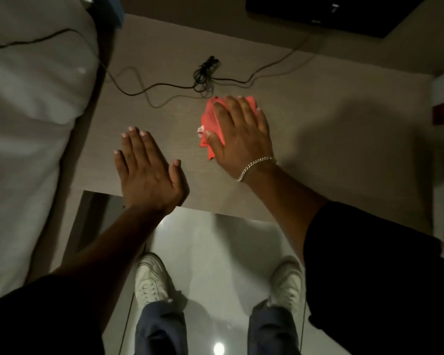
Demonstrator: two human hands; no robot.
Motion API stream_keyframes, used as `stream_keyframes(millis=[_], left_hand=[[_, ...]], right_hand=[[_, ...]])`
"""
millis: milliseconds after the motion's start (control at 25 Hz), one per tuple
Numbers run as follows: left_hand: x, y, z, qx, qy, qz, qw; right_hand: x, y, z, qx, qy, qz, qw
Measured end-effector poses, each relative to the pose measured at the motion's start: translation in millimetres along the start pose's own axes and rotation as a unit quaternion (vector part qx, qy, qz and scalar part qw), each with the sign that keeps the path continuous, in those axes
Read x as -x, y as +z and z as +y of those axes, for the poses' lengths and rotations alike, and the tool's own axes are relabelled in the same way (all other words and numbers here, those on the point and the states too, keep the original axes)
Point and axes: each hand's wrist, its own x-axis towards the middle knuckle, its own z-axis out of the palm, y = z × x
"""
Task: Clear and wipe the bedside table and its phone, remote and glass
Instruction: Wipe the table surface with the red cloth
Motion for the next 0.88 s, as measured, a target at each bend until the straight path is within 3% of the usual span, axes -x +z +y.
stream_keyframes(millis=[280,480,680,880], left_hand=[[36,28,142,-0.002,0.123,-0.021,0.992],[66,49,229,-0.011,0.229,-0.042,0.972],[71,50,240,0.005,0.275,-0.041,0.961],[47,36,173,0.047,0.26,-0.036,0.964]], right_hand=[[105,-27,142,0.005,0.144,0.018,0.989],[192,-39,199,0.015,0.305,0.056,0.951],[222,-42,178,0.024,0.353,0.034,0.935],[188,-34,107,0.013,0.278,-0.005,0.961]])
